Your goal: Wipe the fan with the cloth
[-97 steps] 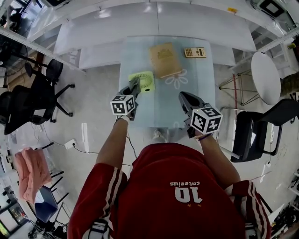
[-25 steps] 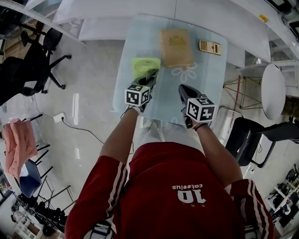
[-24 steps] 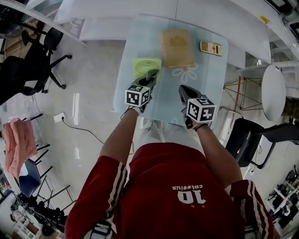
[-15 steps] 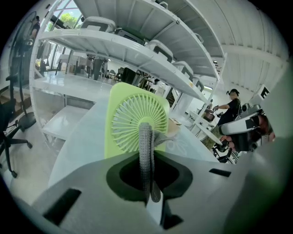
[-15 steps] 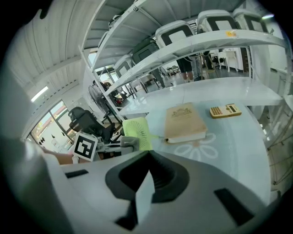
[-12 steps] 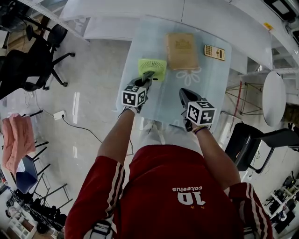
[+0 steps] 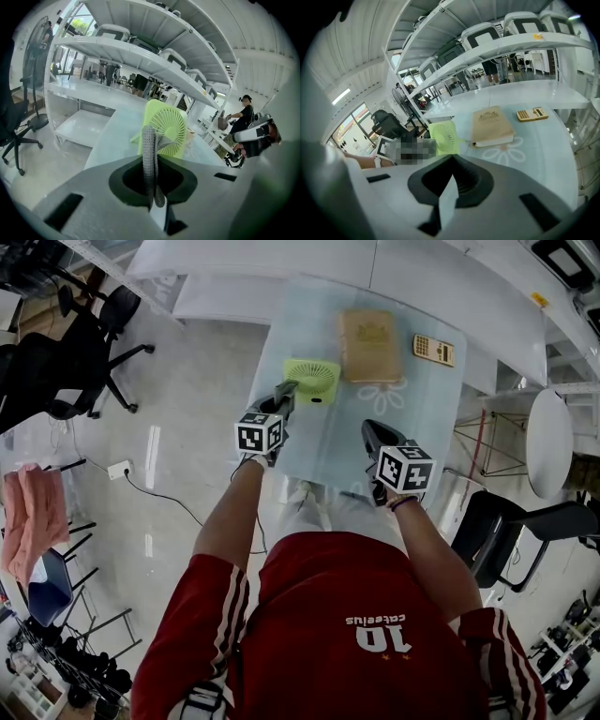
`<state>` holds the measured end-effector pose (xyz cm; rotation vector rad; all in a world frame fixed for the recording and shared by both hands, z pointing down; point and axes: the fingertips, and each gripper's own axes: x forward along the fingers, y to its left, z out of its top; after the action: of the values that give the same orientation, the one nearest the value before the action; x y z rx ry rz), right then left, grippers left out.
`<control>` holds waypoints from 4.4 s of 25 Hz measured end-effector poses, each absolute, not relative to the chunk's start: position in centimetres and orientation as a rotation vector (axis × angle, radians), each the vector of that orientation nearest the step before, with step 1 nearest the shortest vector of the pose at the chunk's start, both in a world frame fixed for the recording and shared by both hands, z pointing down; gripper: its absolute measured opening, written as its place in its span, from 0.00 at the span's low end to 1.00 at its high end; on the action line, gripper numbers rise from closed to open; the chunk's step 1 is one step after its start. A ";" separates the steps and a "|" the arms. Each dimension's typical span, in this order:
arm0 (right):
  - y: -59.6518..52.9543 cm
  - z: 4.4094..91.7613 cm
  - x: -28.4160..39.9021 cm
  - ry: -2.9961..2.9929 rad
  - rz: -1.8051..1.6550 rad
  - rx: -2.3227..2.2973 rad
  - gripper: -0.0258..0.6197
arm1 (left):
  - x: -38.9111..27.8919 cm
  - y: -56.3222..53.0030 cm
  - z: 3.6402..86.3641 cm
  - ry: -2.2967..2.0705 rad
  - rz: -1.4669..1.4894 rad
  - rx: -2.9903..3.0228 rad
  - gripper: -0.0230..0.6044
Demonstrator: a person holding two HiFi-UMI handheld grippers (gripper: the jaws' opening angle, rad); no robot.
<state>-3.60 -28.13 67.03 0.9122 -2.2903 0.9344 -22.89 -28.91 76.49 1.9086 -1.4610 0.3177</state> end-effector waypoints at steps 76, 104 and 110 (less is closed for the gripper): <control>6.8 30.8 29.3 -2.915 0.404 1.261 0.05 | 3.8 14.4 28.8 -1.622 -0.182 2.531 0.08; 11.9 27.2 30.1 -2.968 0.137 1.266 0.05 | 1.6 21.0 25.4 -1.868 -0.184 2.532 0.08; 11.9 27.5 30.1 -2.970 0.166 1.235 0.05 | 3.2 20.8 26.1 -1.855 -0.110 2.566 0.08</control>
<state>30.06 11.85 27.46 1.2353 -2.9699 0.1660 3.23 20.82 26.14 2.5658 -1.8554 -0.1099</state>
